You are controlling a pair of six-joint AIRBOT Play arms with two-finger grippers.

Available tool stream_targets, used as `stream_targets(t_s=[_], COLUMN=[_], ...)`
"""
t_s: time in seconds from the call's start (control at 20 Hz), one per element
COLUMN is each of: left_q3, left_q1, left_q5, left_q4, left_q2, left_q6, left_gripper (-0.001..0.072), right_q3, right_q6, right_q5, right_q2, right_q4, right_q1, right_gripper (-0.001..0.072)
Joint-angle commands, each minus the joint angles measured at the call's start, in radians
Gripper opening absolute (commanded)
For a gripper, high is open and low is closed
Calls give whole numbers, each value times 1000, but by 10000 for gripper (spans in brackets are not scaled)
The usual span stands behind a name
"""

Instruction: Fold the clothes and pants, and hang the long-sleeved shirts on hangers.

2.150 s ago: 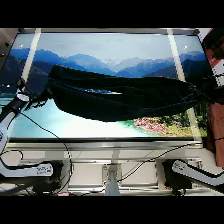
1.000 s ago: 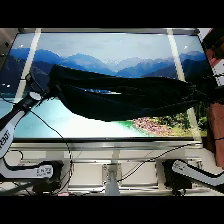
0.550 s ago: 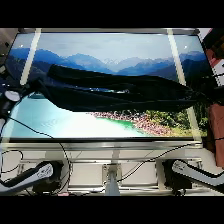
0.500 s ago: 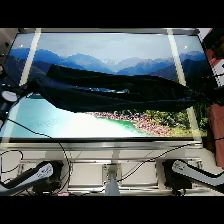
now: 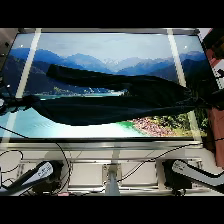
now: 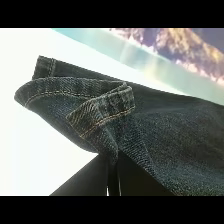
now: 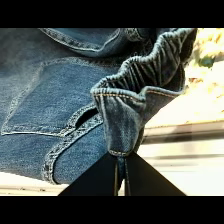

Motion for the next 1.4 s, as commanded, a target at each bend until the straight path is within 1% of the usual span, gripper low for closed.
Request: stream_targets(t_s=[0.0,0.1,0.2,0.25,0.3,0.35,0.45,0.55,0.6,0.7,0.75,0.85,0.9,0.95,1.0,1.05,1.1,1.15,1.3,1.35], left_q3=[1,1,1,1,1,1,0,-11,-29,-84,-111,-136,-136,-135,-134,-134,-134,-134,-134,-134], left_q1=[6,6,6,4,2,-6,-8,-7,-3,6,15,33,42,50,56,61,67,73,107,128], left_q5=[93,275,431,472,483,462,289,67,-3,-34,-34,-63,-87,-100,-111,-115,-116,-116,-115,-109], left_q4=[19,-85,-254,-322,-343,-334,-278,-129,-36,111,150,180,183,183,182,183,182,183,183,183], left_q2=[1,1,1,1,1,1,1,1,1,1,1,1,2,4,5,5,5,5,5,5], left_q6=[19,19,19,19,20,37,140,152,152,145,128,97,97,96,87,46,6,-6,-8,-26], left_gripper=[15,15,15,15,16,15,15,15,15,15,16,16,22,105,366,595,625,624,609,570], right_q3=[-92,-176,-269,-312,-360,-409,-509,-623,-669,-741,-763,-782,-781,-781,-781,-781,-781,-781,-781,-781], right_q6=[-1,-6,-6,-6,-5,-4,-5,-4,-4,-4,-4,-4,-4,-4,-4,-4,-4,-4,-4,-4], right_q5=[-47,-139,-275,-346,-418,-469,-506,-507,-505,-503,-503,-507,-509,-512,-515,-516,-519,-523,-531,-532], right_q2=[35,92,173,216,267,314,385,431,443,454,455,455,456,456,456,456,456,456,456,456], right_q4=[-3,2,-1,-2,-2,-2,-3,2,10,26,28,27,29,29,28,28,28,28,28,28], right_q1=[1,1,1,1,1,1,1,1,1,1,1,1,1,1,1,1,1,1,1,1], right_gripper=[36,36,37,36,37,36,37,36,37,37,37,37,37,37,37,37,37,37,37,37])
